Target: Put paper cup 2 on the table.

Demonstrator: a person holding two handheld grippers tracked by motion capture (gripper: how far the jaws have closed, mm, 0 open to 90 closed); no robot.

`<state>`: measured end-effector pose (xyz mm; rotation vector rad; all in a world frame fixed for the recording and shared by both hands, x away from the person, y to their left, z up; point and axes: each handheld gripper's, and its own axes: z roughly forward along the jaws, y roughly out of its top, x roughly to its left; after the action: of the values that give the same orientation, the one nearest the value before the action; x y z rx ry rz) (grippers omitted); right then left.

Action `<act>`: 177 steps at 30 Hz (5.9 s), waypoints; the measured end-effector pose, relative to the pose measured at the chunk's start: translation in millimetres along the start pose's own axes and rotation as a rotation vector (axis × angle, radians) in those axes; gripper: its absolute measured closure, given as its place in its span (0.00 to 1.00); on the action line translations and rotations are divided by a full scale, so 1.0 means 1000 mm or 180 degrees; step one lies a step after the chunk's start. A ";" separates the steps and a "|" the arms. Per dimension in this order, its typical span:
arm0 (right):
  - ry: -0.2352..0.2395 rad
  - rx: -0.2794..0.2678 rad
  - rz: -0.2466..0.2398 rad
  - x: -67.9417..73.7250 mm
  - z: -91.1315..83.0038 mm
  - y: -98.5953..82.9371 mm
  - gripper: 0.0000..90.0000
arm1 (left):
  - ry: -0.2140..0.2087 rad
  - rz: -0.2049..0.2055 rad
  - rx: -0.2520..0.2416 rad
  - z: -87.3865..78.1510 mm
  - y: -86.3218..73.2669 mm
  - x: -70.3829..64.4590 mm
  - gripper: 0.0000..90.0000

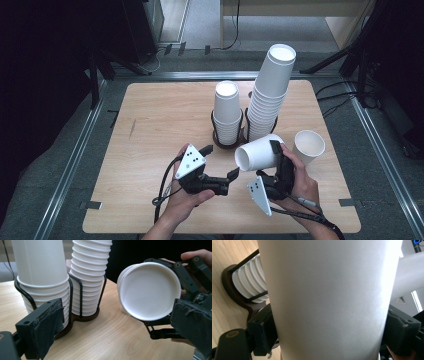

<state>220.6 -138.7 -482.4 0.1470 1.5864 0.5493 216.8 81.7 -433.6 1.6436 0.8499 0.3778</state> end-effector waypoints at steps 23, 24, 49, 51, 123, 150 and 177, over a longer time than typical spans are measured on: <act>0.0018 -0.0058 -0.0279 0.013 0.000 0.007 0.15 | -0.0136 -0.0018 0.0011 0.003 -0.001 -0.004 0.00; 0.0016 -0.0062 -0.0293 0.013 0.000 0.007 0.15 | -0.0137 -0.0018 0.0007 0.003 -0.001 -0.004 0.00; -0.0010 -0.0222 -0.0405 0.017 -0.005 0.018 0.15 | -0.0160 -0.0003 0.0080 0.008 -0.004 -0.005 0.00; -0.0012 -0.0229 -0.0401 0.017 -0.006 0.018 0.15 | -0.0167 -0.0006 0.0086 0.008 -0.004 -0.005 0.00; 0.0122 -0.0507 -0.0444 0.024 -0.012 0.025 0.11 | -0.0366 0.0058 0.0330 0.016 -0.010 -0.006 0.23; 0.0197 -0.0497 0.0271 0.007 -0.013 0.025 0.00 | 0.0077 -0.0017 -0.0027 0.006 -0.009 0.019 0.24; 0.0605 -0.0013 0.2290 -0.023 -0.008 0.020 0.00 | 0.0206 -0.0111 -0.0257 0.002 -0.010 0.025 0.24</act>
<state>210.4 -132.5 -453.2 0.6954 1.6987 1.1472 232.2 98.1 -448.1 1.5472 0.8992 0.4374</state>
